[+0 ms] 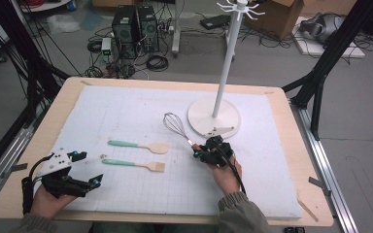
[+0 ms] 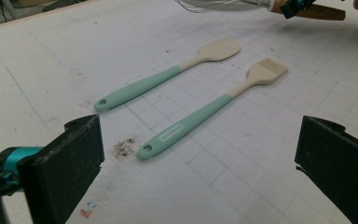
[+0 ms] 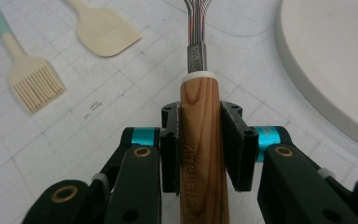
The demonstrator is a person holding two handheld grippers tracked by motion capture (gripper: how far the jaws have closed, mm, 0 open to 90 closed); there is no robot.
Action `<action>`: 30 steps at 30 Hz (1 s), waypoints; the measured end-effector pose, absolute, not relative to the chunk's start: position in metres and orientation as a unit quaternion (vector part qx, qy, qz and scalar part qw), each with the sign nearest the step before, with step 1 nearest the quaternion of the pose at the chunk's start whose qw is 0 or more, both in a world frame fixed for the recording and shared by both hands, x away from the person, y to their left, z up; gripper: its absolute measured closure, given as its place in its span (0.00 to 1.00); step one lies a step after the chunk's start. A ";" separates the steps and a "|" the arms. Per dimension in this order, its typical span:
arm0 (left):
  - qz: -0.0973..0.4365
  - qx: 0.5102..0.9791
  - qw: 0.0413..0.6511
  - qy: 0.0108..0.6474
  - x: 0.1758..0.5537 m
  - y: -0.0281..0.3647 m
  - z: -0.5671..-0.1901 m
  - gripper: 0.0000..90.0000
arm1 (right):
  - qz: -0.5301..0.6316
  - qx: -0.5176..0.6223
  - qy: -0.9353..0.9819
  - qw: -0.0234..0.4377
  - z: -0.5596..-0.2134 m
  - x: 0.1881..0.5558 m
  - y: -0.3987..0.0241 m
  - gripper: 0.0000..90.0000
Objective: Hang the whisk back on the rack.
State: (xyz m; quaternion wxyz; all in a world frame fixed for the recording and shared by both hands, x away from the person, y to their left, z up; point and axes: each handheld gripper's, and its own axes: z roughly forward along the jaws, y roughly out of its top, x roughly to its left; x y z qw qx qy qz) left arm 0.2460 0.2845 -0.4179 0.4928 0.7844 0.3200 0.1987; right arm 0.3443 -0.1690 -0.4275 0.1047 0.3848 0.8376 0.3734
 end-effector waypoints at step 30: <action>0.197 0.794 0.513 0.261 0.243 0.265 -0.399 0.02 | 0.400 0.325 0.854 0.067 -0.413 0.329 -0.166 0.78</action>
